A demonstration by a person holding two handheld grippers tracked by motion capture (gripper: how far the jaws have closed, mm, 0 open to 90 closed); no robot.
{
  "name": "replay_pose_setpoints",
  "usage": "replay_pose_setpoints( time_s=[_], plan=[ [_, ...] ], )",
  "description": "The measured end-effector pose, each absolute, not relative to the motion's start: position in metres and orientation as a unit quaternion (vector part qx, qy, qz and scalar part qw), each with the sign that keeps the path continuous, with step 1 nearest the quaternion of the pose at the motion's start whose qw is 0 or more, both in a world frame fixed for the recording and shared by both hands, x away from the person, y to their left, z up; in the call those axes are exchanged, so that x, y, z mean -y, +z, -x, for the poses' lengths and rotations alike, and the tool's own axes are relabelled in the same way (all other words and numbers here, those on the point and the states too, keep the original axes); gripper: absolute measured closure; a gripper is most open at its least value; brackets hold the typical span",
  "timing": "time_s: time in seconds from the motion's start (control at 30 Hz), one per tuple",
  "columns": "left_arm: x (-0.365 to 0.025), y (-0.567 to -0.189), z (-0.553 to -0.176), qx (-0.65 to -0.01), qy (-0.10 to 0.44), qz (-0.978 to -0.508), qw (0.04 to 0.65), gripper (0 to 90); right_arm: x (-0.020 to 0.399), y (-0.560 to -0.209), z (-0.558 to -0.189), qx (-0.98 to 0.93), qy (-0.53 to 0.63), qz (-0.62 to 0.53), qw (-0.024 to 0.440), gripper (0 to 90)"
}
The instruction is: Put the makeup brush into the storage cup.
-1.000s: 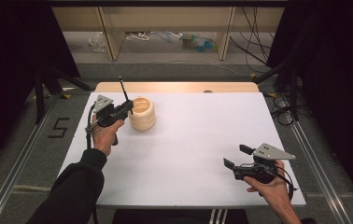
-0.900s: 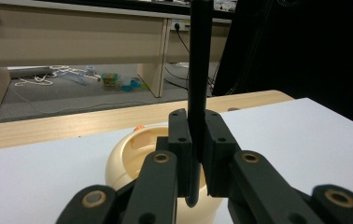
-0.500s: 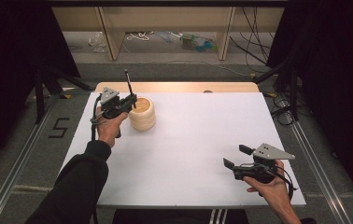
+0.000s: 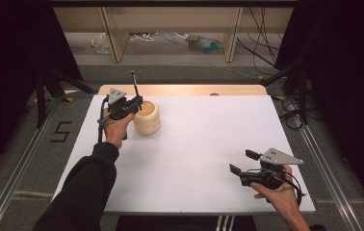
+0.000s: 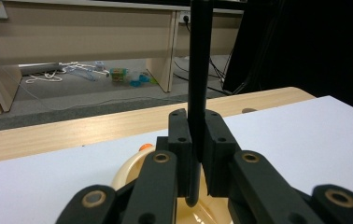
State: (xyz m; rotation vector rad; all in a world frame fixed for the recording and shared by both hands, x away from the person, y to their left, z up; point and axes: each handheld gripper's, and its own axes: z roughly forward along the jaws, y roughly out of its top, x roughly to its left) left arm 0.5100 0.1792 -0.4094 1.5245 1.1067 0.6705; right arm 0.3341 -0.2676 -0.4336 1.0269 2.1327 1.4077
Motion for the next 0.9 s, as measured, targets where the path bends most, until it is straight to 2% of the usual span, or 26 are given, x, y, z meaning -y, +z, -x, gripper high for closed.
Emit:
replay_pose_setpoints(
  time_s=[0.37,0.53,0.67,0.9],
  plan=[
    [-0.174,-0.419,-0.518,-0.471,0.281,-0.65,0.525,83.4,0.266,-0.434,-0.334,-0.76,0.505,-0.365,0.187,19.1],
    [-0.174,-0.426,-0.523,-0.475,0.282,-0.658,0.512,83.3,0.267,-0.436,-0.335,-0.757,0.511,-0.357,0.197,19.0],
    [-0.174,-0.429,-0.524,-0.478,0.281,-0.66,0.506,83.3,0.266,-0.436,-0.334,-0.757,0.51,-0.365,0.185,19.0],
    [-0.172,-0.432,-0.525,-0.48,0.276,-0.666,0.499,83.2,0.266,-0.436,-0.335,-0.756,0.511,-0.358,0.197,19.1]
  ],
)
